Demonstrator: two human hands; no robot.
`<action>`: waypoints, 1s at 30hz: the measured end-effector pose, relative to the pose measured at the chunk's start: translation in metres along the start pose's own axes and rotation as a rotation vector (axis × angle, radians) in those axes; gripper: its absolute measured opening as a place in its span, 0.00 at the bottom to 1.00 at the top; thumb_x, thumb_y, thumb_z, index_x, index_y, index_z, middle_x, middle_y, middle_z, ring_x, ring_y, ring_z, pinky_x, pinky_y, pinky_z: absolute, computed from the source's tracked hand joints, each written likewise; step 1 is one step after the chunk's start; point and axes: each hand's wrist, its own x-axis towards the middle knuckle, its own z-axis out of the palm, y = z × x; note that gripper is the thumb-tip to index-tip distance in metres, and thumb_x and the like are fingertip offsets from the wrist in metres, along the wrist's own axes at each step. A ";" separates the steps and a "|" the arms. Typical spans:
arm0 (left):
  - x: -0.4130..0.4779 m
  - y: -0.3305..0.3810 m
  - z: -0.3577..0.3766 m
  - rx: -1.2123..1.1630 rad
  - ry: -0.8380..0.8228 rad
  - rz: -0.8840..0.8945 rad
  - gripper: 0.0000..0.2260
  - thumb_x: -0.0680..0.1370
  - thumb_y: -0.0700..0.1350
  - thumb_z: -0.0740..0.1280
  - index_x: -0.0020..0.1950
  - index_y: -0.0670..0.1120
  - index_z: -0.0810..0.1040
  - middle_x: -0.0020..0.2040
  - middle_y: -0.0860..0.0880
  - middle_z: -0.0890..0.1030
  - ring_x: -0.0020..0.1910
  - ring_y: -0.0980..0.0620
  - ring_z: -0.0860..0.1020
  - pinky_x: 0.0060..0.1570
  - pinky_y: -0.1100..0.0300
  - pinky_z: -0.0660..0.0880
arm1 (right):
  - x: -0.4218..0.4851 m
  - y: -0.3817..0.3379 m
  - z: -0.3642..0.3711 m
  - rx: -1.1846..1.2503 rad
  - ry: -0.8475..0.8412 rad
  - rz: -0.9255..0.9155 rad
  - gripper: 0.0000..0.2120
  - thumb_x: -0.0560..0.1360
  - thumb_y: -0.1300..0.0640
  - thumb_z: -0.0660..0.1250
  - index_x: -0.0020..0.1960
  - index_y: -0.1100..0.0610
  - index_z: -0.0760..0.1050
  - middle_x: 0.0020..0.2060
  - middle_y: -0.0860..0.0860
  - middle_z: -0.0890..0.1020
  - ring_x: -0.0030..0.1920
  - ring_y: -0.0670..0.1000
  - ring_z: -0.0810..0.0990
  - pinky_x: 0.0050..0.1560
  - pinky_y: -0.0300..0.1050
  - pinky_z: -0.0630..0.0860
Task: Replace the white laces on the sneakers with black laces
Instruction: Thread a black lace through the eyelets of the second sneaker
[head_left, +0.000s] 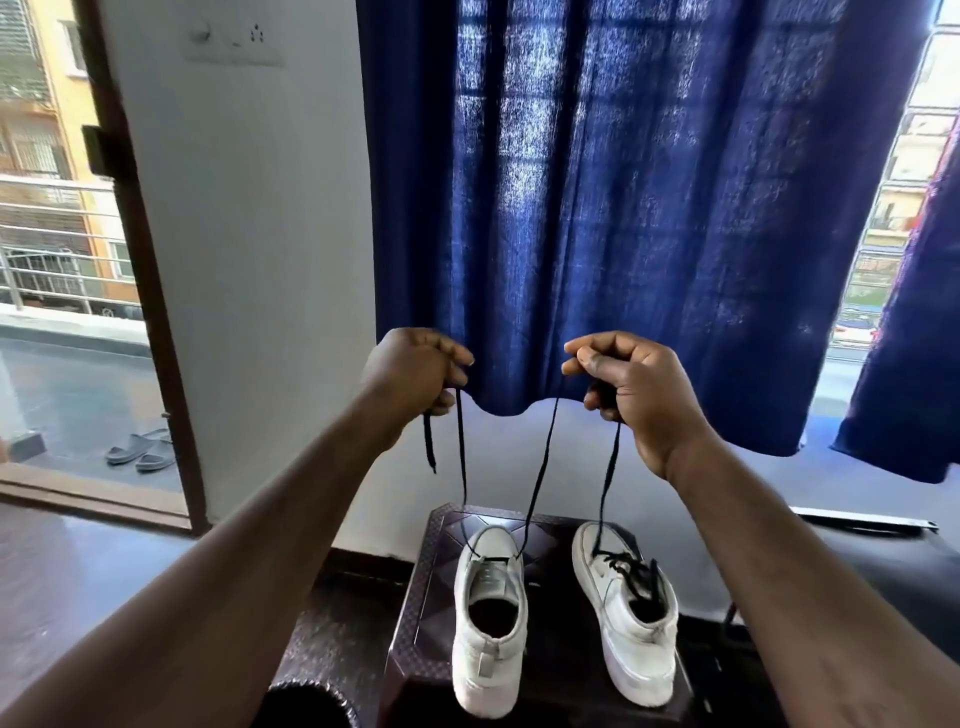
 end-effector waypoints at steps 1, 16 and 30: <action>-0.003 -0.009 -0.001 0.081 0.034 -0.014 0.15 0.78 0.33 0.61 0.44 0.45 0.86 0.38 0.46 0.86 0.28 0.50 0.77 0.30 0.60 0.77 | -0.004 0.006 0.001 -0.002 0.000 0.014 0.10 0.83 0.63 0.65 0.54 0.55 0.84 0.45 0.52 0.88 0.32 0.47 0.78 0.35 0.42 0.70; -0.031 -0.203 0.061 0.679 -0.356 -0.112 0.08 0.78 0.44 0.67 0.45 0.53 0.85 0.49 0.51 0.87 0.52 0.48 0.85 0.46 0.56 0.77 | -0.085 0.189 0.058 -0.373 -0.121 0.350 0.07 0.73 0.49 0.79 0.50 0.47 0.83 0.42 0.42 0.87 0.40 0.37 0.83 0.45 0.30 0.75; -0.005 -0.207 0.054 0.041 0.107 -0.218 0.07 0.76 0.45 0.64 0.40 0.52 0.80 0.34 0.50 0.80 0.31 0.42 0.82 0.36 0.52 0.73 | -0.107 0.225 0.085 -0.575 0.048 0.196 0.09 0.78 0.52 0.69 0.57 0.47 0.81 0.53 0.41 0.81 0.52 0.45 0.81 0.56 0.46 0.76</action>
